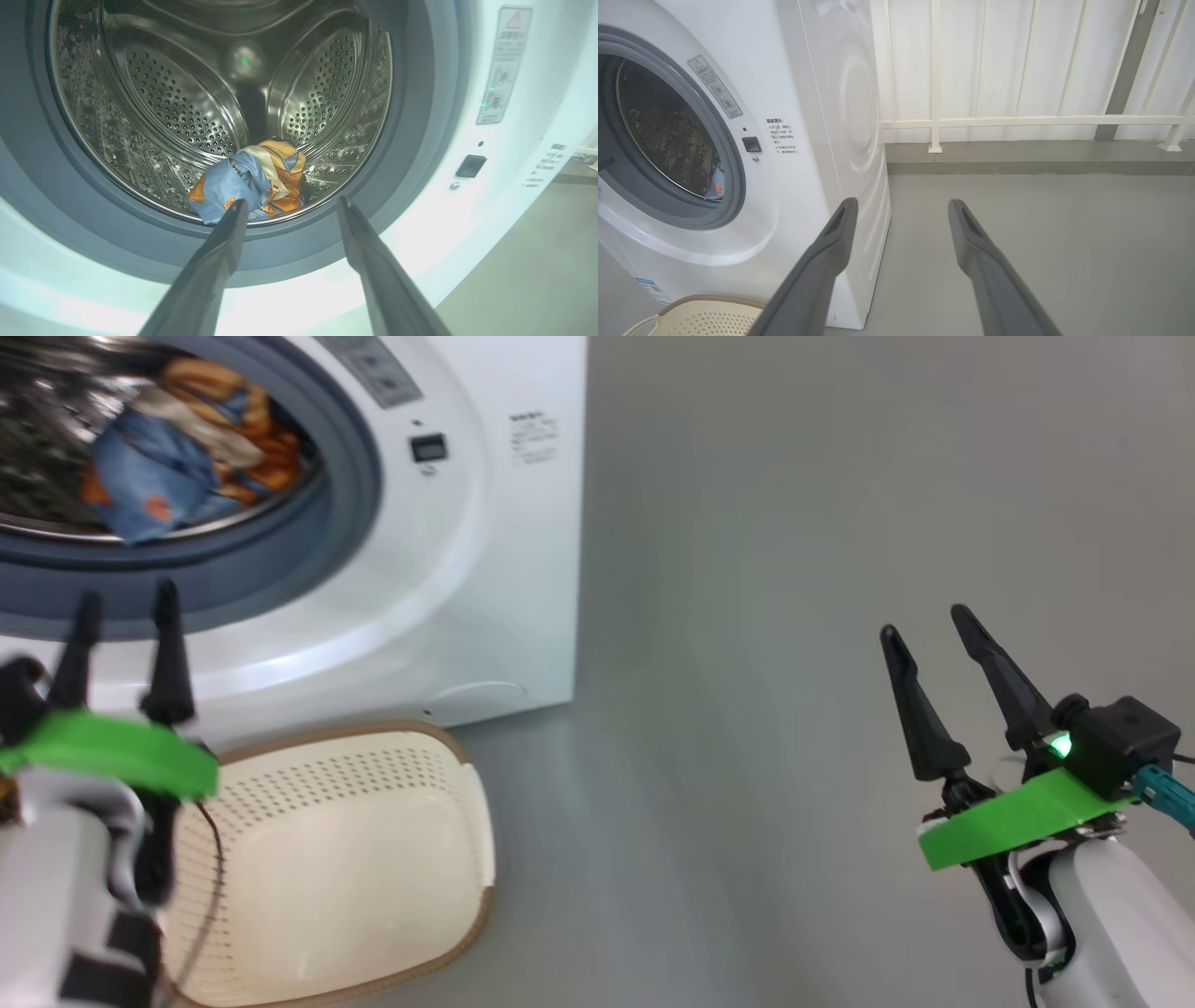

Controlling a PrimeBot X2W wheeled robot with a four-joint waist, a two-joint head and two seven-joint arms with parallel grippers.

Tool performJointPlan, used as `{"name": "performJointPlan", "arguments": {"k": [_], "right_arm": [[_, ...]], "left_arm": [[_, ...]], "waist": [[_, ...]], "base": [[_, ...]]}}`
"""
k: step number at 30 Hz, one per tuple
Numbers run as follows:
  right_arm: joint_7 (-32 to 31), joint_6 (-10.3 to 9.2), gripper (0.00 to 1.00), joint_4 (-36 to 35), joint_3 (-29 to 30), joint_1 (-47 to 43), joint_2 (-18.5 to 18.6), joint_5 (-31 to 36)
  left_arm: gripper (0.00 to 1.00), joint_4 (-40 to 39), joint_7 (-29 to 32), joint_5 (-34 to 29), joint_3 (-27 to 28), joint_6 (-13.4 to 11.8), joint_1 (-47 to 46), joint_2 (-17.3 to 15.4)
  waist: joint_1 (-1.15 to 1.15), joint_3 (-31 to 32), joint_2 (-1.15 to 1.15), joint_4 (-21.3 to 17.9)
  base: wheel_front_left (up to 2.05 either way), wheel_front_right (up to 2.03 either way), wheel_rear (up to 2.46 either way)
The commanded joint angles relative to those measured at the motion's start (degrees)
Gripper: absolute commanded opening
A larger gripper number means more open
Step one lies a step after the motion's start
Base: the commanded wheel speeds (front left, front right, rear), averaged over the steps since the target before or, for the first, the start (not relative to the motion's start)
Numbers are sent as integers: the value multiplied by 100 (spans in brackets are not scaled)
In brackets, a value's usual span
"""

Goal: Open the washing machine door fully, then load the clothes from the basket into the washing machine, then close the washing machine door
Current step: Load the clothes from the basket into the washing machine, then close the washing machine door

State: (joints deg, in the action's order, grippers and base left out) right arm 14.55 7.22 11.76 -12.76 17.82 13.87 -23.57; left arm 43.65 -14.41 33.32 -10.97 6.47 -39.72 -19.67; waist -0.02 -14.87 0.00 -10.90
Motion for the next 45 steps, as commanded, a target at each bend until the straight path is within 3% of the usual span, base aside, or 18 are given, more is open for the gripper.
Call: {"name": "performJointPlan", "arguments": {"k": [1,9,19,45], "right_arm": [[45,26,100,-108,-38,-140,128,45],[45,26,100,-138,11,-251,298,44],[45,26,100,-112,-16,-376,329,21],[45,26,100,-70,-137,-488,445,-13]], "left_arm": [[100,-527,-57,-67,265,-130,392,-152],[100,-1766,-58,-252,503,-395,1690,155],[100,-2698,-58,-284,871,-408,2770,359],[100,-2815,-59,-622,1001,-281,3141,648]], "waist": [[2,405,0,375],[2,581,0,586],[2,785,0,600],[2,1000,0,588]], "base": [[0,0,0],[0,0,0],[0,0,0],[0,0,0]]}}
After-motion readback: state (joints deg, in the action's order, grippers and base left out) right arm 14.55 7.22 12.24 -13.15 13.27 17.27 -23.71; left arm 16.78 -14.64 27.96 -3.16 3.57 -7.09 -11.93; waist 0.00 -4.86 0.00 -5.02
